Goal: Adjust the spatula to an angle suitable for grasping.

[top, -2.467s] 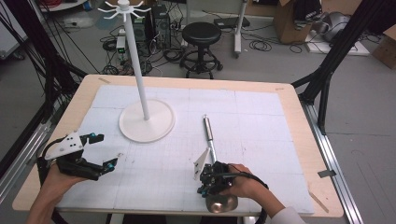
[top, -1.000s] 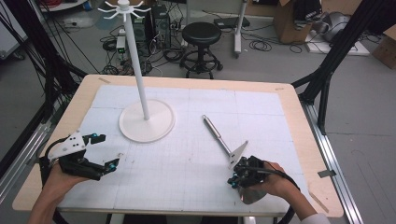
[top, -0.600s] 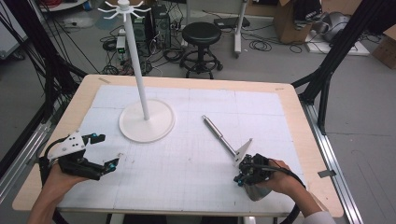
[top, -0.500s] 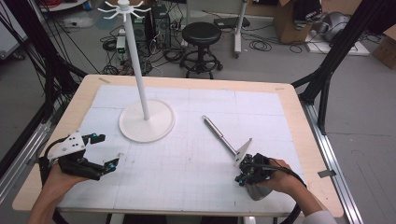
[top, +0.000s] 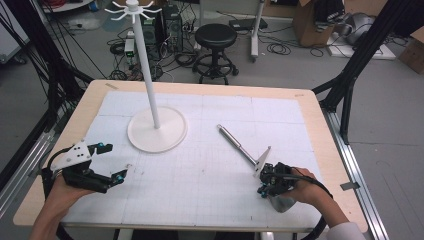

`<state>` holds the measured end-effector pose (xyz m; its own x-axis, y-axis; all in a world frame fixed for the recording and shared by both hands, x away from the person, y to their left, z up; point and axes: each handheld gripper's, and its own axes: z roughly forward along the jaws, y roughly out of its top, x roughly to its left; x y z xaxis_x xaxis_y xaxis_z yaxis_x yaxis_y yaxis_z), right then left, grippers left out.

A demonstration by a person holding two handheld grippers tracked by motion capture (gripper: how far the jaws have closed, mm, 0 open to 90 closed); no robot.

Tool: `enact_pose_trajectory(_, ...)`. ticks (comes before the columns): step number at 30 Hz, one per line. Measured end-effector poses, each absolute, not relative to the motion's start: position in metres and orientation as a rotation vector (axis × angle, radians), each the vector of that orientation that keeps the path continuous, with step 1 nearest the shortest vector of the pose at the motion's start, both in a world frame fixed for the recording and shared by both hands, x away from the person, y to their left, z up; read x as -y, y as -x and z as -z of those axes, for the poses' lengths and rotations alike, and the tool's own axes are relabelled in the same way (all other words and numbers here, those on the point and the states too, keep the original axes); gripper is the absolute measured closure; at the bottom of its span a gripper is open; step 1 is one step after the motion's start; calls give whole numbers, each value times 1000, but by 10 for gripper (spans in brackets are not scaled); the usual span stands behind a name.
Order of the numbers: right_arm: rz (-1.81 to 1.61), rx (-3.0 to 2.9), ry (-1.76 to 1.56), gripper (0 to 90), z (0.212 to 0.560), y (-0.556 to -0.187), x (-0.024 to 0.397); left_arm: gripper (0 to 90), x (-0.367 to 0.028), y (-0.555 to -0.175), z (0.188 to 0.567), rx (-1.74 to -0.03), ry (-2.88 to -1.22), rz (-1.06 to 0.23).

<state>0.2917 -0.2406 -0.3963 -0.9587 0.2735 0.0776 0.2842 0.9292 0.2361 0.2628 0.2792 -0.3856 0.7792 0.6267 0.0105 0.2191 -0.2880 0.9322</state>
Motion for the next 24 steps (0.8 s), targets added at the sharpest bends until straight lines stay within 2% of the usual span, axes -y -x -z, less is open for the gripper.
enact_pose_trajectory(22,283,3067,438,895,395,-294,246,17,-279,-262,386,-647,-1859,-456)
enact_pose_trajectory(24,283,3070,424,868,394,-293,246,17,-279,-262,386,-647,-1857,-457)
